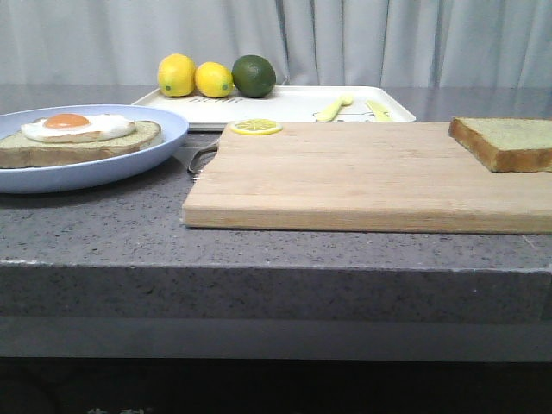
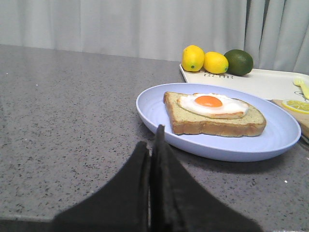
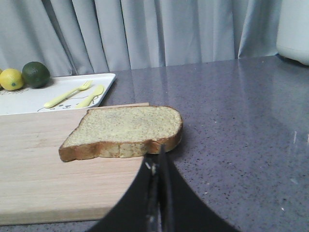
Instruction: Place bread and move sandwich to tray
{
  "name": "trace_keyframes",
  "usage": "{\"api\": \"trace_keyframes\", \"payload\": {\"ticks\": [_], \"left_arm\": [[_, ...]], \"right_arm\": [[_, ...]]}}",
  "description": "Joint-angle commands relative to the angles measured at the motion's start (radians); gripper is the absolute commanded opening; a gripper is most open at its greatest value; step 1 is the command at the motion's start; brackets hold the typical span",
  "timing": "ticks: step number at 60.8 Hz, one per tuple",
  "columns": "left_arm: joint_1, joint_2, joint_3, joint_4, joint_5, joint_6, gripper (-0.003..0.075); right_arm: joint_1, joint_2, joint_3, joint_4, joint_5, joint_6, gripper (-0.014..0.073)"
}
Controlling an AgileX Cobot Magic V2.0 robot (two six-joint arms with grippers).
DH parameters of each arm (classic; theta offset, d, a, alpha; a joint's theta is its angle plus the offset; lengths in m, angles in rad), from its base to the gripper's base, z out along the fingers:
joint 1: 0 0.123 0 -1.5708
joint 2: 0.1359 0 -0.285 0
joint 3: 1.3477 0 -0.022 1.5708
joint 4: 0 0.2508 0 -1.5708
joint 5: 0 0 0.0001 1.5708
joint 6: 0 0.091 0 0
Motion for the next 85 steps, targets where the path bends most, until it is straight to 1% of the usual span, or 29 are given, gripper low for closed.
{"api": "trace_keyframes", "payload": {"ticks": [1,21,31,33,38,44,54,64,69,73,78,85], "left_arm": [[-0.009,-0.020,0.007,-0.001,-0.082,-0.001,-0.0018],[-0.009,-0.020,0.007,-0.001,-0.091,-0.001,-0.0018],[-0.009,-0.020,-0.014,-0.008,-0.187,-0.001,-0.0018],[-0.009,-0.020,-0.031,-0.008,-0.185,-0.001,-0.0018],[-0.009,-0.018,-0.109,-0.008,-0.137,-0.001,-0.0018],[-0.009,-0.005,-0.227,-0.008,-0.047,-0.001,-0.0018],[-0.009,0.087,-0.494,-0.008,0.179,-0.001,-0.0018],[-0.009,0.233,-0.731,-0.008,0.376,0.001,-0.0018],[-0.009,0.303,-0.825,-0.008,0.448,0.001,-0.0018],[-0.009,0.349,-0.876,-0.008,0.483,0.001,-0.0018],[-0.009,0.389,-0.893,-0.010,0.478,0.001,-0.0018],[-0.009,0.417,-0.887,-0.010,0.476,0.001,-0.0018]], "right_arm": [[-0.006,-0.024,-0.004,-0.010,-0.080,-0.004,-0.0068],[-0.006,-0.024,-0.004,-0.010,-0.085,-0.004,-0.0068],[-0.006,-0.024,-0.012,-0.045,-0.083,-0.008,-0.0068],[-0.006,-0.024,-0.023,-0.056,-0.075,-0.008,-0.0068],[-0.005,-0.024,-0.070,-0.069,-0.049,-0.008,-0.0068],[-0.005,-0.022,-0.152,-0.101,0.018,-0.008,-0.0068],[-0.005,0.032,-0.354,-0.120,0.185,-0.008,-0.0068],[-0.005,0.173,-0.587,-0.120,0.370,-0.008,-0.0068],[-0.005,0.264,-0.696,-0.120,0.452,-0.008,-0.0068],[-0.005,0.335,-0.768,-0.120,0.524,-0.008,-0.0068],[-0.005,0.423,-0.838,-0.120,0.618,-0.008,-0.0068],[-0.005,0.494,-0.858,-0.120,0.639,-0.008,-0.0068]]}}
